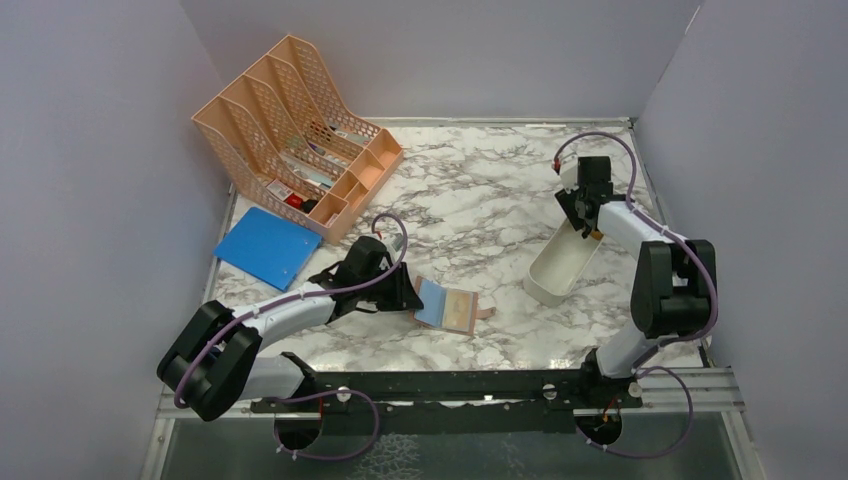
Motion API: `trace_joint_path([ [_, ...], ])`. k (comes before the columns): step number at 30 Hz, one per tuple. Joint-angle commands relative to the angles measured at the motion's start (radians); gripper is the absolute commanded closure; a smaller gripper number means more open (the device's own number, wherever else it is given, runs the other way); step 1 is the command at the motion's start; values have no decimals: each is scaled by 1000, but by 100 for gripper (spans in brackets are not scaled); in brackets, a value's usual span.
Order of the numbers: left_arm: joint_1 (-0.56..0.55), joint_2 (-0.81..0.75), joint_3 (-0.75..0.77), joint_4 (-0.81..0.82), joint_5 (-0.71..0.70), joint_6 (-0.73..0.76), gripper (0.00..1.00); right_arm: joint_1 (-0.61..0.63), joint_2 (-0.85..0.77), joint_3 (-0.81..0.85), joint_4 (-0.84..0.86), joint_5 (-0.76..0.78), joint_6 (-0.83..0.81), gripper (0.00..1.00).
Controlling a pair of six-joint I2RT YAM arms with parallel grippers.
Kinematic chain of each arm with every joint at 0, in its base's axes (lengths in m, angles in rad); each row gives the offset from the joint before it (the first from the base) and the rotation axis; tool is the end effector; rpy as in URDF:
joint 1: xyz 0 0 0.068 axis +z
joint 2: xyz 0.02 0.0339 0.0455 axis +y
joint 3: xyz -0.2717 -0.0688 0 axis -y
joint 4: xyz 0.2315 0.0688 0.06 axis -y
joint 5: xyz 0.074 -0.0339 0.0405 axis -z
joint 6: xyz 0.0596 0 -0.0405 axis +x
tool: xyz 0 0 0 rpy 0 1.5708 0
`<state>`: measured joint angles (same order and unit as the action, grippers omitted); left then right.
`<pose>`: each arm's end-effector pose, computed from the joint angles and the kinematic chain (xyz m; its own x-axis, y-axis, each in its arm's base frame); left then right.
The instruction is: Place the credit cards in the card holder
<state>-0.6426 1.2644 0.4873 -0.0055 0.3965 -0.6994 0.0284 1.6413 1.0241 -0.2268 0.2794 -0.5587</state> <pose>0.1756 -0.1602 0.1620 -0.9289 -0.0464 -0.3673 0.2274 0.7115 -0.6649 0.3502 -0.0065 0.2014 -0.7161 -0.5301 -0.4542 -0.2638 0.8079 -0.5270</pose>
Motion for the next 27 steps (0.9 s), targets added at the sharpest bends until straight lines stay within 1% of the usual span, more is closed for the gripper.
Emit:
trace_joint_path([
  [1, 3, 2, -10, 35, 25, -12, 72, -8, 36, 26, 42, 1, -6, 42],
  [6, 3, -1, -1, 31, 29, -13, 72, -8, 64, 16, 58, 68, -27, 44],
  [12, 3, -9, 0, 22, 18, -9, 72, -8, 63, 26, 62, 103, -41, 48],
  [16, 3, -2, 3, 22, 23, -7, 72, -8, 46, 29, 63, 103, -38, 54],
  [27, 3, -1, -4, 29, 24, -11, 72, -7, 15, 27, 60, 98, -17, 60],
])
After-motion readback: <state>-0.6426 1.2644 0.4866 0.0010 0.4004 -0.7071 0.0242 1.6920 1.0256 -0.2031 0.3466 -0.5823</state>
